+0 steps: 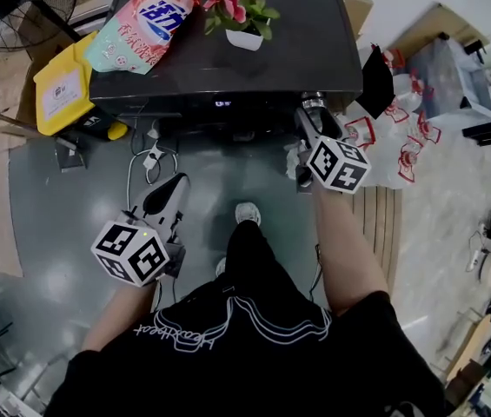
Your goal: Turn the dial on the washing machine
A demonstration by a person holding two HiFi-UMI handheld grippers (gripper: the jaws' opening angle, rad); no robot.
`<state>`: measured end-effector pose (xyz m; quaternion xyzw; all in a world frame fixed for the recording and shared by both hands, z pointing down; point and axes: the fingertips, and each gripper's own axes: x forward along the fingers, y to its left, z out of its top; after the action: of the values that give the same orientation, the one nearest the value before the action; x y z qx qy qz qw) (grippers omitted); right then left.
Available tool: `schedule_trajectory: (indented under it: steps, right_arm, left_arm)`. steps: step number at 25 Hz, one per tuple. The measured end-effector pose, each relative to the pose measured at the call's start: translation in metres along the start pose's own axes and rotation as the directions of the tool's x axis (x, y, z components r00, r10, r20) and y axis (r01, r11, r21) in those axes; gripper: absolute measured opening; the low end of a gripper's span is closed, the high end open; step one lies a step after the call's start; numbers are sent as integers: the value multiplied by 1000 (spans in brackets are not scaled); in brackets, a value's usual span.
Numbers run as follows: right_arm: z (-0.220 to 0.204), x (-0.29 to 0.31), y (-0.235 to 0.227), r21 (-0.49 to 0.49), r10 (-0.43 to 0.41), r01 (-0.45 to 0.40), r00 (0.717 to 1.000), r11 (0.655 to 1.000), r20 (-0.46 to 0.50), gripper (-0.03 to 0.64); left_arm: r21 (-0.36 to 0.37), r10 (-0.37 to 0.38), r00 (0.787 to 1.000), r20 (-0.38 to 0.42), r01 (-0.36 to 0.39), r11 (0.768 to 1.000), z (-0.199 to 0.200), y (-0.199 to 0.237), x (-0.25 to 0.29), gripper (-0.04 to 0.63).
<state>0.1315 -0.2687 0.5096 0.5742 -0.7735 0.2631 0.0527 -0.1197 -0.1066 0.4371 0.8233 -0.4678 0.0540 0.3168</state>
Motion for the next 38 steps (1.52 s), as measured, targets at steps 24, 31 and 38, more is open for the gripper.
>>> schedule_trajectory:
  steps: [24, 31, 38]
  right_arm:
    - [0, 0, -1, 370, 121, -131, 991, 920, 50, 285]
    - [-1, -1, -2, 436, 144, -160, 987, 885, 70, 284]
    - [-1, 0, -2, 575, 167, -210, 978, 791, 127, 283]
  left_arm:
    - [-4, 8, 1000, -7, -8, 1000, -6, -1, -7, 5]
    - [-2, 8, 1000, -8, -8, 1000, -7, -1, -8, 5]
    - [1, 7, 1000, -12, -7, 1000, -5, 0, -8, 6]
